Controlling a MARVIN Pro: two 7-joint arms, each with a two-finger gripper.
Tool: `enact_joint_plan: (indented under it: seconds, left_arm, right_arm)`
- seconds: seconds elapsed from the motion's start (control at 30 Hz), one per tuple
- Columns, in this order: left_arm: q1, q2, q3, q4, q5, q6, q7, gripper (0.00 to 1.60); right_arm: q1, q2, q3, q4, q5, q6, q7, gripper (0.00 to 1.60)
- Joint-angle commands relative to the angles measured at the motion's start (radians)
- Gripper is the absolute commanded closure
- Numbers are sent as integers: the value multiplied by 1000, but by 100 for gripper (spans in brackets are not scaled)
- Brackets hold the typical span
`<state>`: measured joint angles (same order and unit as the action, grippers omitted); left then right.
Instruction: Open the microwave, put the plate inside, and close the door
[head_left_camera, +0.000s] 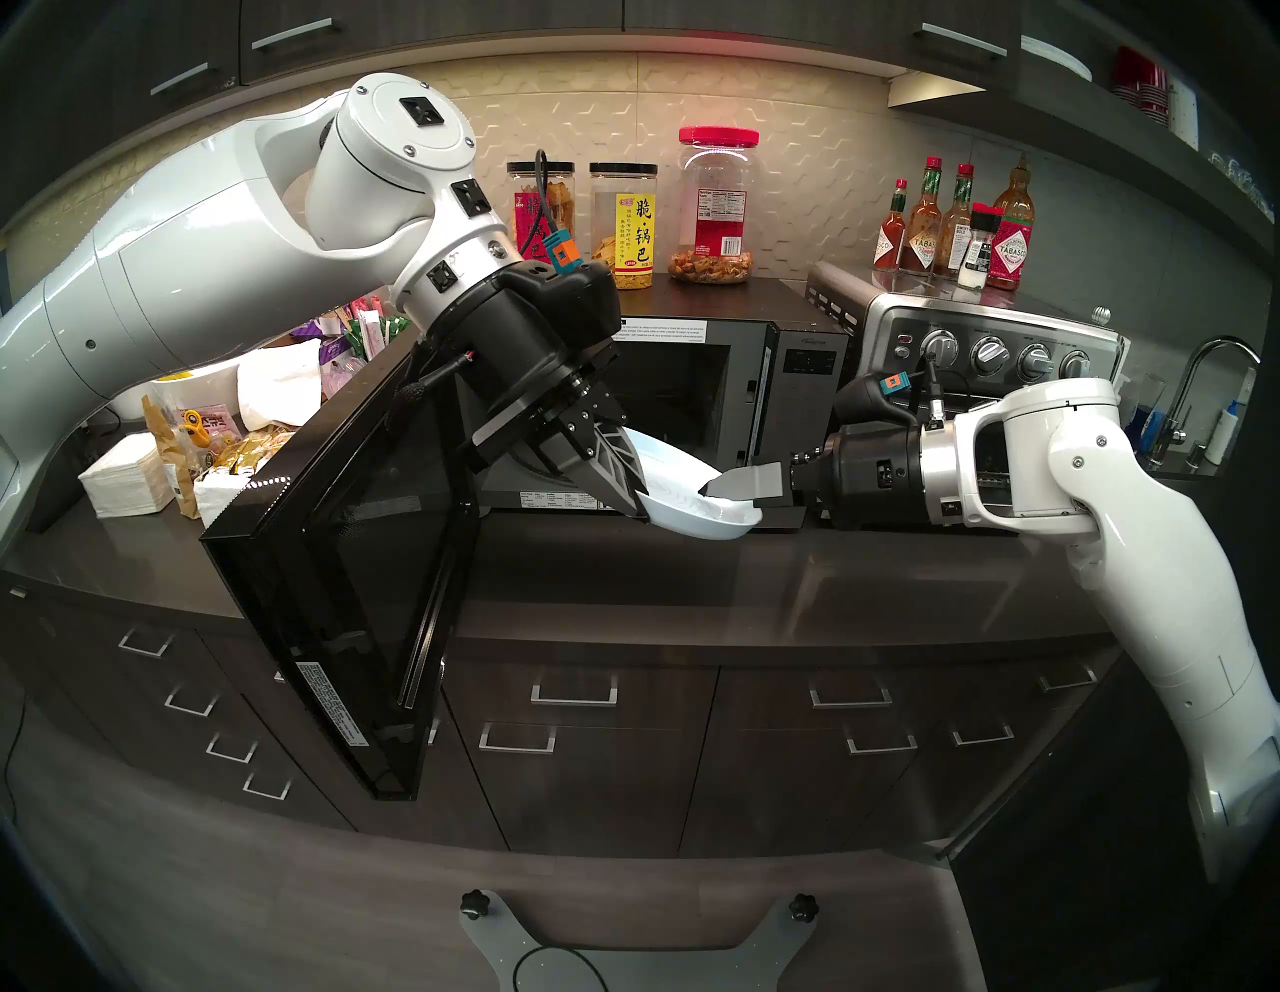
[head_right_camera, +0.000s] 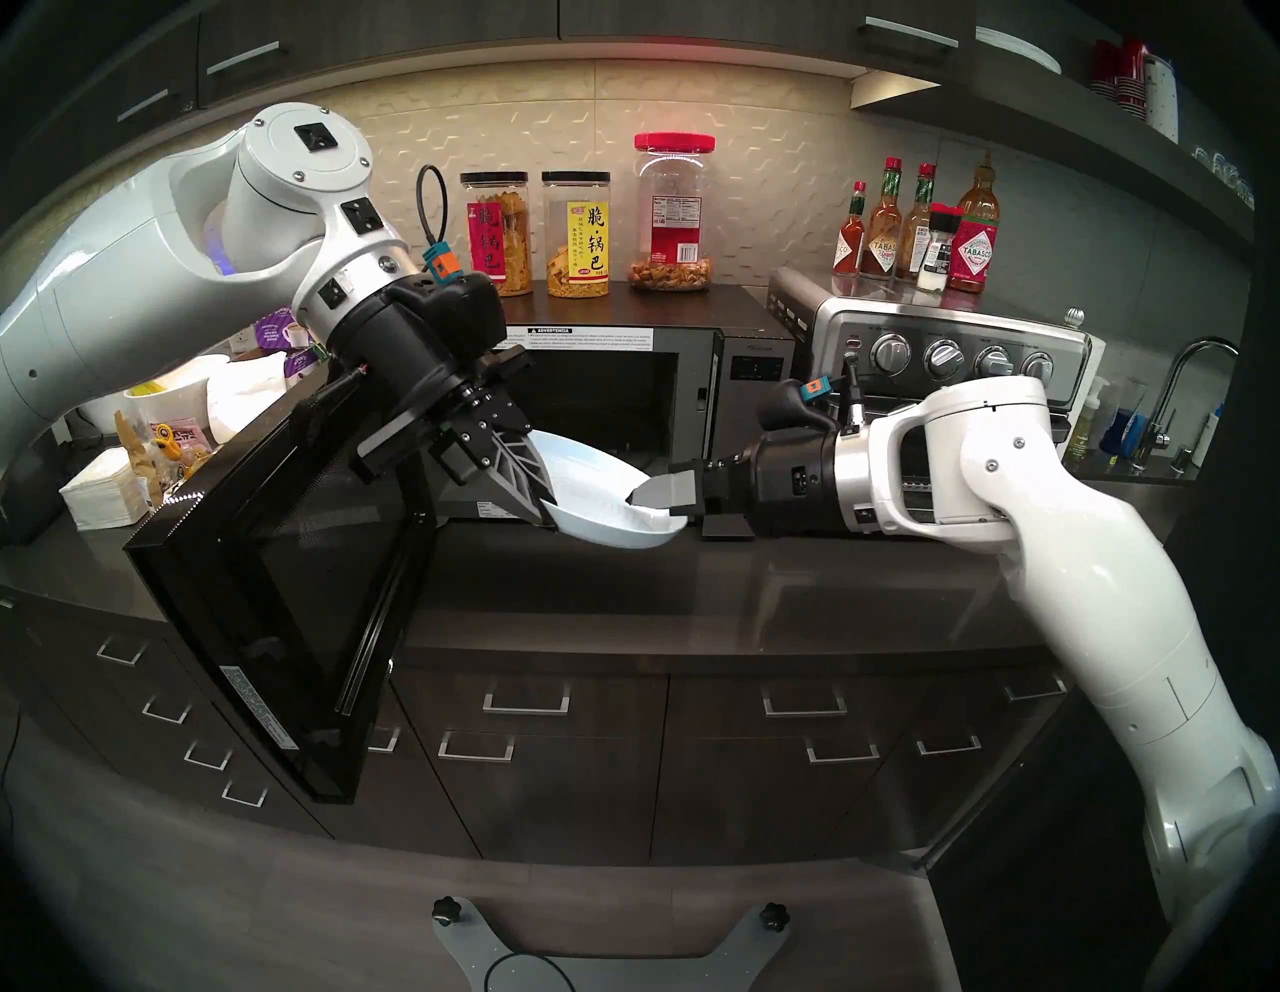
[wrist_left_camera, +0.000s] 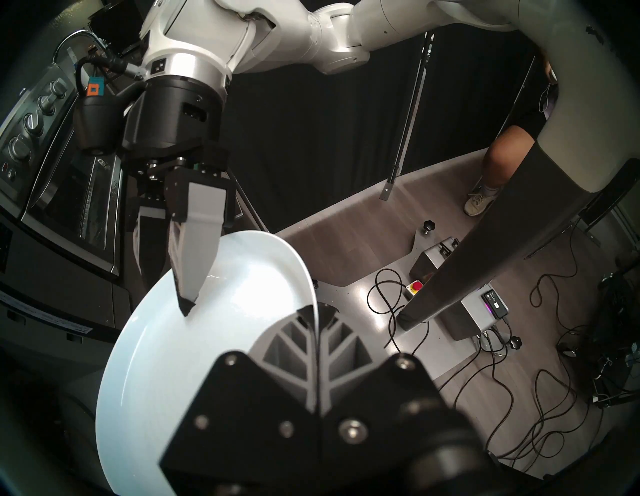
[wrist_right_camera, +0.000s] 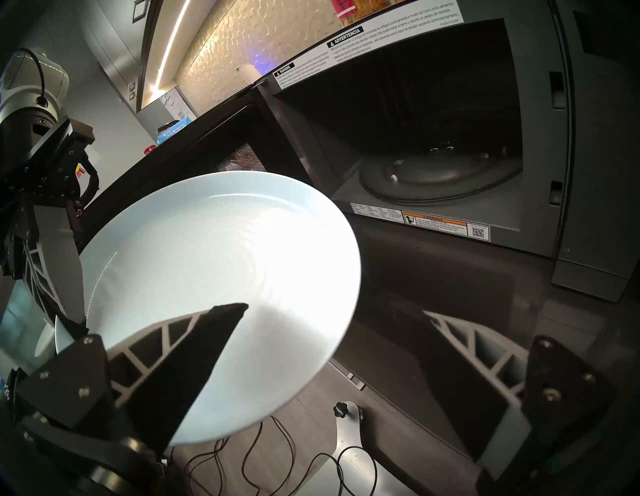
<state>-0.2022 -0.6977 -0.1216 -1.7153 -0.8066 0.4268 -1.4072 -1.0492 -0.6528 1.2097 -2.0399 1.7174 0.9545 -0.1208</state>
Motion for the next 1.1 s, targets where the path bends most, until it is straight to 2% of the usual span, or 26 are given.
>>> enact_joint_plan:
  seconds: [0.0, 1.07]
  left_arm:
    - [-15, -2, -13, 1, -5, -2, -9, 160]
    - [-15, -2, -12, 1, -6, -3, -9, 160]
  right_arm:
    - [14, -18, 0, -1, 37, 4, -26, 0]
    - [57, -37, -21, 6, 158, 5, -157, 0]
